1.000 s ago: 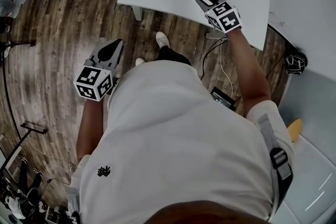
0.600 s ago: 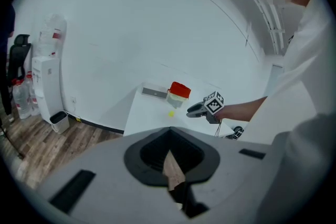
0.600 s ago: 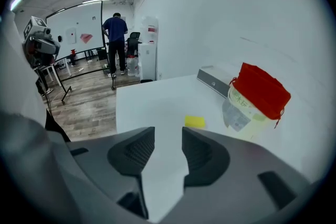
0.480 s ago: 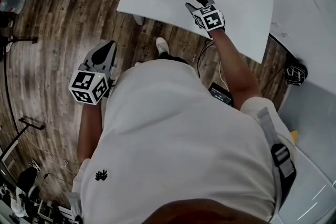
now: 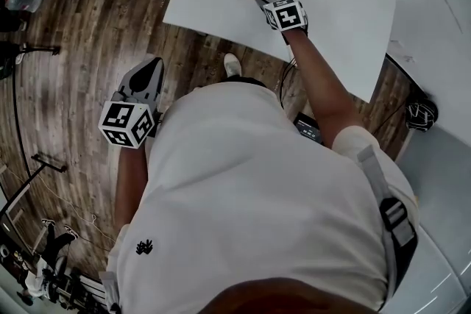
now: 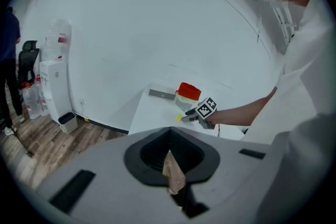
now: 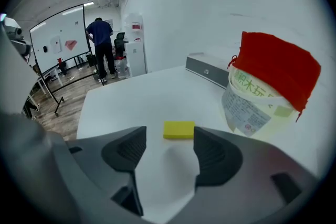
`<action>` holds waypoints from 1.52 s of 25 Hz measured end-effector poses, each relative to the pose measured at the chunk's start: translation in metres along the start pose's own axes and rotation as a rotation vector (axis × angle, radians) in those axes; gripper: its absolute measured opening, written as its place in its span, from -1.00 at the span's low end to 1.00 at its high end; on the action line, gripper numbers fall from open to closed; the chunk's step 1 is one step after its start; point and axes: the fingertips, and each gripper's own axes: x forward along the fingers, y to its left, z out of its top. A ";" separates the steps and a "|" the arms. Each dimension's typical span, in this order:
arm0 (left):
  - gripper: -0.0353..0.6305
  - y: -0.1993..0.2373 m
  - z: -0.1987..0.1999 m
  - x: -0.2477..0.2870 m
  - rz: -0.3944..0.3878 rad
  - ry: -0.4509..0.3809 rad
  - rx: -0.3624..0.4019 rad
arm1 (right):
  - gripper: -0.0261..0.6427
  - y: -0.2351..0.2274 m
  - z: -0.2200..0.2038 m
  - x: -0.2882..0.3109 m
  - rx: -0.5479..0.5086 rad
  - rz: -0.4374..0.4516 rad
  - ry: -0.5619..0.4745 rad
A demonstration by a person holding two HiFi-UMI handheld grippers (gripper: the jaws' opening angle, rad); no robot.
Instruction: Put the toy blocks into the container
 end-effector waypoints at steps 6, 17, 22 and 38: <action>-0.88 -0.007 0.005 0.013 0.039 0.017 -0.007 | -0.07 -0.011 -0.003 0.025 -0.002 0.003 0.028; -0.88 -0.023 0.012 0.035 0.053 0.039 0.009 | -0.07 -0.017 -0.002 0.042 0.003 0.049 0.030; -0.87 -0.030 0.014 0.043 0.055 0.039 0.010 | -0.08 -0.015 -0.005 0.038 -0.017 0.080 0.020; -0.88 -0.051 0.038 0.095 -0.043 0.032 0.049 | -0.09 -0.015 0.039 -0.037 -0.082 0.151 -0.100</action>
